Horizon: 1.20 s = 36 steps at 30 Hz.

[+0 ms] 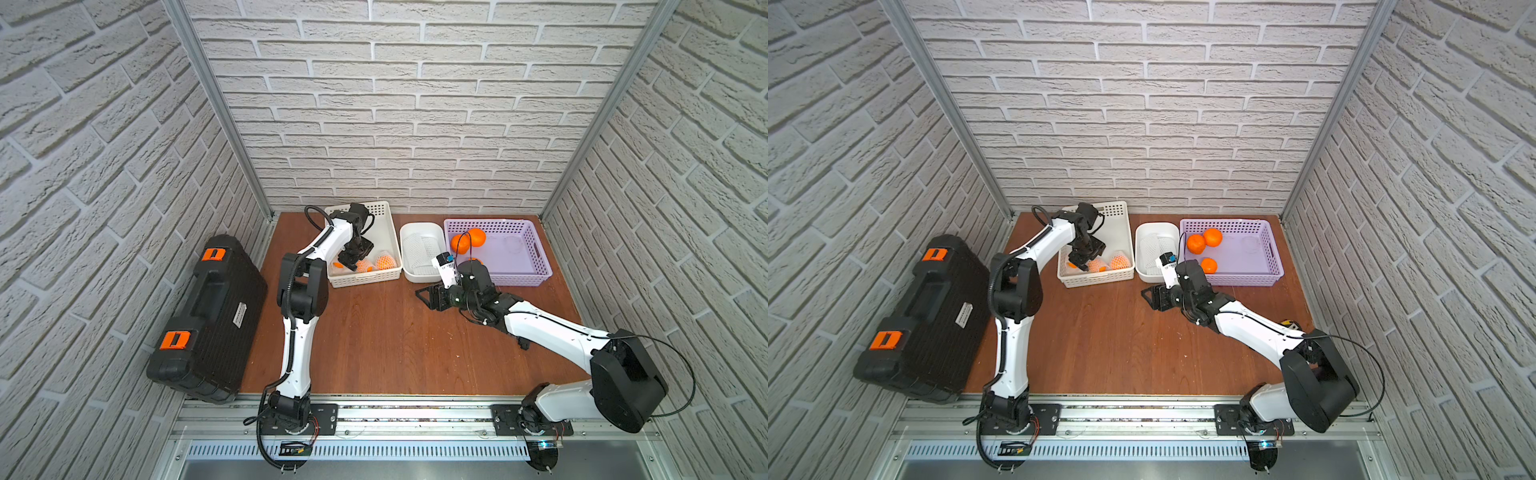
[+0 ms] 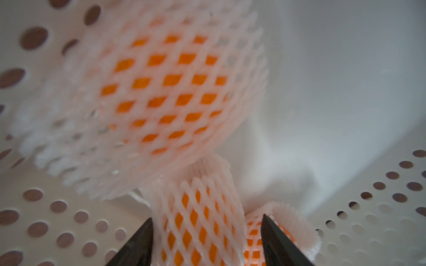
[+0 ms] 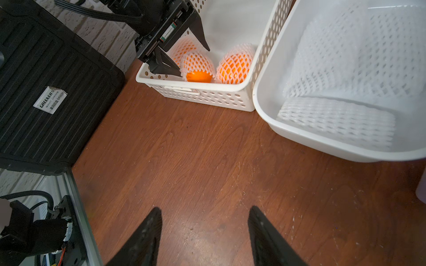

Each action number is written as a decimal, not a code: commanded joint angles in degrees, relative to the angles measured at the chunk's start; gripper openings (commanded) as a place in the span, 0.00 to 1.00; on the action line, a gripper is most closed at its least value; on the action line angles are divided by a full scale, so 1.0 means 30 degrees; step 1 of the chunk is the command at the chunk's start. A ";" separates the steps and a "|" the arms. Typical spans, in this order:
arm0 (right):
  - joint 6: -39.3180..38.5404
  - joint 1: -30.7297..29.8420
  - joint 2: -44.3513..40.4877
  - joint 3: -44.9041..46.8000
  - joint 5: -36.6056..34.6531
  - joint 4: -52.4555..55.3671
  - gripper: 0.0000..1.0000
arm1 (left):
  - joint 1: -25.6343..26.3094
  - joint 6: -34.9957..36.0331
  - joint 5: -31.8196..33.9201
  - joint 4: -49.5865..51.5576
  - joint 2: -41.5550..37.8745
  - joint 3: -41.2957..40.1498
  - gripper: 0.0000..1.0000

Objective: Remove foam nets from oranges
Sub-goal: Pick up the orange from the basket.

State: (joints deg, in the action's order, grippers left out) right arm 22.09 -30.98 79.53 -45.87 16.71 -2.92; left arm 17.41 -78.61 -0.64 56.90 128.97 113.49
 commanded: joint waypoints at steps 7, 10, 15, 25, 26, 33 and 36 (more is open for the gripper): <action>-0.0097 -0.0131 0.0122 -0.0520 -0.0107 -0.0023 0.61 | 0.0416 0.1897 -0.0196 0.0772 0.1467 0.1949 0.79; -0.0098 -0.0110 0.0180 -0.0568 -0.0107 0.0035 0.61 | 0.0575 0.2595 0.0235 0.1727 0.1899 0.2787 0.80; -0.0068 -0.0110 0.0211 -0.0590 -0.0165 0.0079 0.60 | 0.0607 0.2447 0.0834 0.1957 0.1728 0.2645 0.71; -0.0075 -0.0130 0.0214 -0.0577 -0.0166 0.0039 0.60 | 0.0508 0.2108 0.1184 0.1243 0.0092 0.2250 0.52; -0.0088 -0.0130 0.0182 -0.0537 -0.0150 -0.0015 0.60 | 0.0536 0.2049 0.1310 0.1204 -0.0193 0.2190 0.52; -0.0065 -0.0116 0.0210 -0.0531 -0.0194 -0.0053 0.61 | 0.0479 0.1713 0.1647 0.0682 -0.2023 0.1542 0.46; -0.0049 -0.0108 0.0161 -0.0459 -0.0275 -0.0078 0.60 | 0.0443 0.1522 0.1464 0.0571 -0.2853 0.1253 0.46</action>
State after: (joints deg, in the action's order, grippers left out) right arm 22.09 -30.98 80.20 -46.57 16.32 -1.50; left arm 18.94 -73.23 3.01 59.27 123.70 118.85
